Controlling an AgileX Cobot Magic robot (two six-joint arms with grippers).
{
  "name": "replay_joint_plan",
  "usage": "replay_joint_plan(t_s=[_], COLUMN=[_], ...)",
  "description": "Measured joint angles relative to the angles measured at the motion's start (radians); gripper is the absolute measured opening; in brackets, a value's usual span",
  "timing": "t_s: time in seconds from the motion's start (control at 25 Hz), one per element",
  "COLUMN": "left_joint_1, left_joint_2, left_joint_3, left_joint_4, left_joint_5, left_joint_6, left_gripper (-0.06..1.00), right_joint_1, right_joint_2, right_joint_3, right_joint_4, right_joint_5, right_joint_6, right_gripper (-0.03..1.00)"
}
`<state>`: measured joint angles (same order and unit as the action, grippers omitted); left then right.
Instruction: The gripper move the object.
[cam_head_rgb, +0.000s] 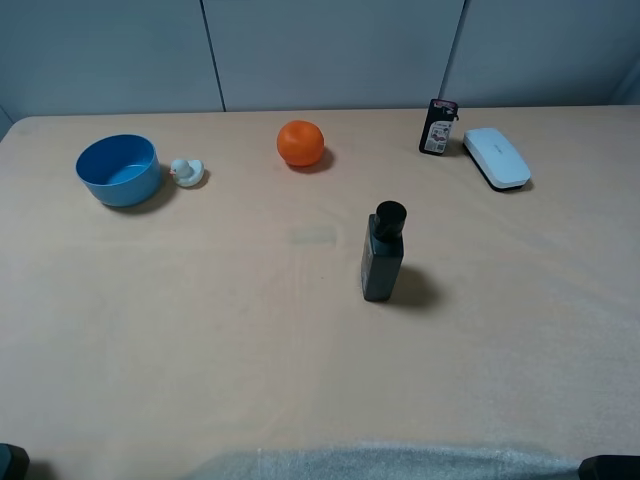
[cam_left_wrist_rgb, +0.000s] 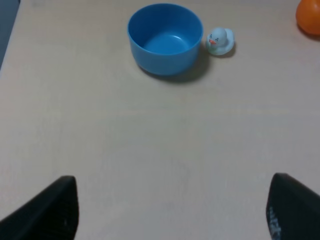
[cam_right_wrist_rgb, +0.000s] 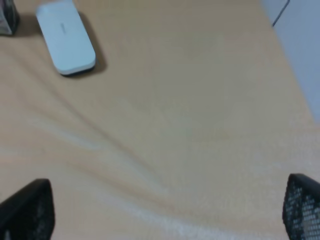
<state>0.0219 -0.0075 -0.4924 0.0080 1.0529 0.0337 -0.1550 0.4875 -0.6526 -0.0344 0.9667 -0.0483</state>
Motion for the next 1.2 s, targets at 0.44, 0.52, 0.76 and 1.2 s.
replay_joint_plan(t_s=[0.44, 0.52, 0.76, 1.2], left_joint_1=[0.000, 0.000, 0.000, 0.000], left_joint_2=[0.000, 0.000, 0.000, 0.000], left_joint_3=[0.000, 0.000, 0.000, 0.000], left_joint_4=[0.000, 0.000, 0.000, 0.000], left_joint_5=[0.000, 0.000, 0.000, 0.000], left_joint_6=[0.000, 0.000, 0.000, 0.000], left_gripper=[0.82, 0.82, 0.82, 0.82], right_joint_1=[0.000, 0.000, 0.037, 0.067], right_joint_2=[-0.297, -0.320, -0.392, -0.493], right_joint_3=[0.081, 0.108, 0.152, 0.153], right_joint_4=[-0.004, -0.005, -0.007, -0.007], right_joint_5=[0.059, 0.059, 0.060, 0.060], right_joint_6=[0.026, 0.026, 0.022, -0.015], right_gripper=[0.69, 0.69, 0.69, 0.69])
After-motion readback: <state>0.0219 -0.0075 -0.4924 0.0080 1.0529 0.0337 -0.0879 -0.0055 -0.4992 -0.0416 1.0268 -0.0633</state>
